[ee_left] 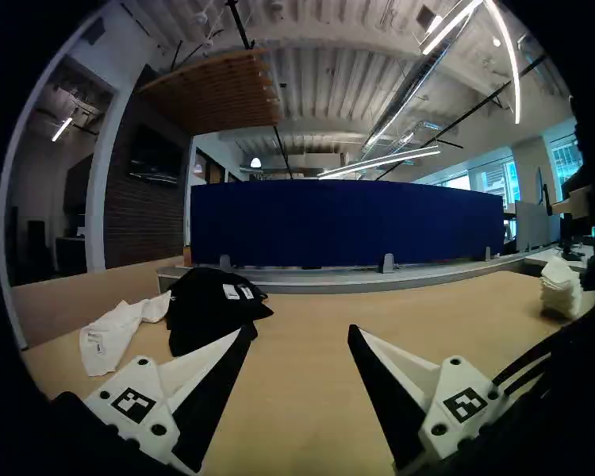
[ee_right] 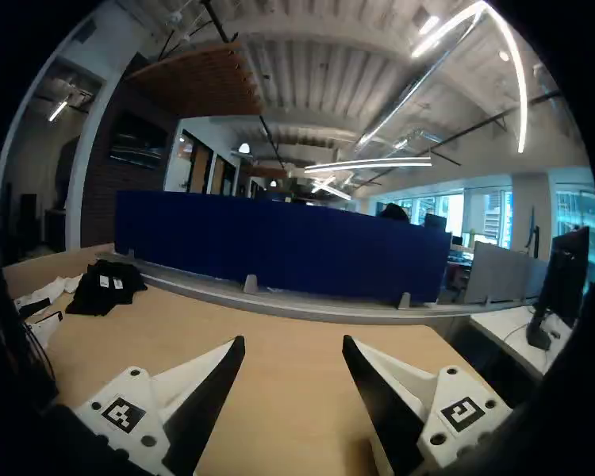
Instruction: Fold towel
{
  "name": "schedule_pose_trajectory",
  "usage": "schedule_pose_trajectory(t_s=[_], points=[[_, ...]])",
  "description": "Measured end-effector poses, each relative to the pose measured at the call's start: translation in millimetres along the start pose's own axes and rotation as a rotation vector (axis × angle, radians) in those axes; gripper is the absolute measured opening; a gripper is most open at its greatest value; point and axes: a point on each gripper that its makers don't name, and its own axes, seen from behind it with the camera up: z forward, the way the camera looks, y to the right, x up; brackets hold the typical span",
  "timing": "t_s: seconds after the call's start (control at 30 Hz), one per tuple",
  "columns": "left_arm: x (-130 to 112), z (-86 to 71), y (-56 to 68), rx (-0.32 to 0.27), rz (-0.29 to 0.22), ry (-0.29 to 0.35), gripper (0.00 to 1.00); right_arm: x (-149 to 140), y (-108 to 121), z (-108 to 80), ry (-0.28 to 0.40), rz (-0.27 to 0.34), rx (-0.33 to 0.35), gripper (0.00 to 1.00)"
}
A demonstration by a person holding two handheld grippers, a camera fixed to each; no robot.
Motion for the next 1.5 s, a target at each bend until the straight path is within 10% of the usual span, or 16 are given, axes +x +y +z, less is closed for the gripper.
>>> schedule_pose_trajectory(t_s=[0.6,1.5], points=[[2,-1.0,1.6,0.008,0.004,0.000,0.91,-2,22,2.1,0.034,0.026,-0.013,0.95],[2,0.1,2.3,0.008,0.004,0.000,0.94,-78,79,-0.9,0.065,0.142,-0.061,0.96]])
